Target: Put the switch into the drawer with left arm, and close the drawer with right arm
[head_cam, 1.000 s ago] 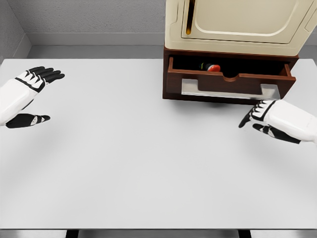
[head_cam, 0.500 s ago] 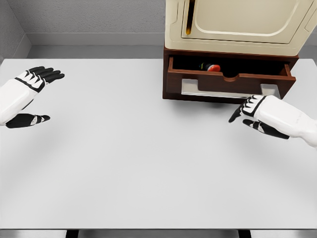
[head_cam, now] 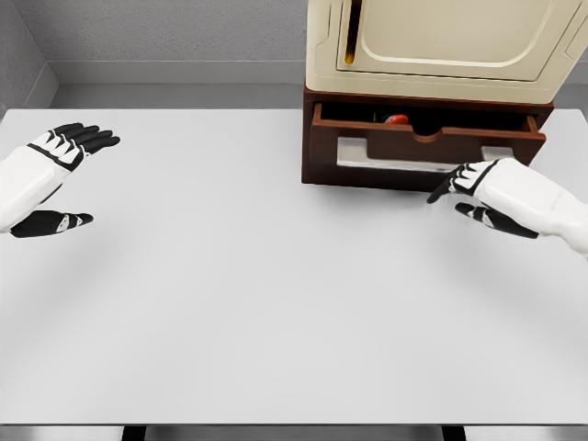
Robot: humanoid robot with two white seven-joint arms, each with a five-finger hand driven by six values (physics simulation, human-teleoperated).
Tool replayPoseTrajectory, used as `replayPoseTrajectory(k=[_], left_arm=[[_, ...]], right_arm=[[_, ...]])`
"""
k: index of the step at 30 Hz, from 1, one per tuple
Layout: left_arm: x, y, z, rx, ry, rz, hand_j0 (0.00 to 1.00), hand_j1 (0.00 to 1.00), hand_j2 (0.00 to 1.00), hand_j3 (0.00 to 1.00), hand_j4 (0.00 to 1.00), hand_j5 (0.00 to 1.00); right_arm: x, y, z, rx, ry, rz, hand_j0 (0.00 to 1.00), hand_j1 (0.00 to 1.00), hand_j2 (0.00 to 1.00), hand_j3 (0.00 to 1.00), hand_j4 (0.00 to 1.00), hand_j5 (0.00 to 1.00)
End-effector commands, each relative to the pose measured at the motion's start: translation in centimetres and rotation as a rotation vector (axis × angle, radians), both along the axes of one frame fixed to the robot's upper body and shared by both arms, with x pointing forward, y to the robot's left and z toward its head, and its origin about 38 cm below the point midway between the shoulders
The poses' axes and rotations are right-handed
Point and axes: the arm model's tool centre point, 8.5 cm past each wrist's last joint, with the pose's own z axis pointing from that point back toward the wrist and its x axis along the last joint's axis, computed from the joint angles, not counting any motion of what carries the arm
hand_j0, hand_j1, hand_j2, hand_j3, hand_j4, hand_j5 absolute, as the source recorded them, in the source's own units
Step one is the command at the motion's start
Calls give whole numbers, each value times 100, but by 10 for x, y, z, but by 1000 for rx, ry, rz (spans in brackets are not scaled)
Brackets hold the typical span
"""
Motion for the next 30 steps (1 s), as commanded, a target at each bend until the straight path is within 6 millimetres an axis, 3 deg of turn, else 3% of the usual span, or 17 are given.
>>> replayPoseTrajectory(k=[1,8,27,29,30], left_arm=[[0,0,1,-7,0,-1,100,100,100,100,100,100],[0,0,1,-7,-1,0,100,100,100,100,100,100],[0,-1,1,-6,-3,-3,100,100,100,100,100,100],[-1,0,1,-8,-1,-1,100,100,100,100,100,100],[-1,0,0,-7,1,0,100,100,100,100,100,100]], right_arm=[[4,-3,-7,6,9,-21,62,62,62,62,62,62],[13,5,-9,17,-1,-17,62,62,62,62,62,62],[38,-4,-14,24,-3,-82,68,68,68,68,68,68],[34,-7,-13,14,-1,-81,69,69,69,69,69,69],[31,-21,-2,-37,-9,-87,69,69,69,69,69,69]])
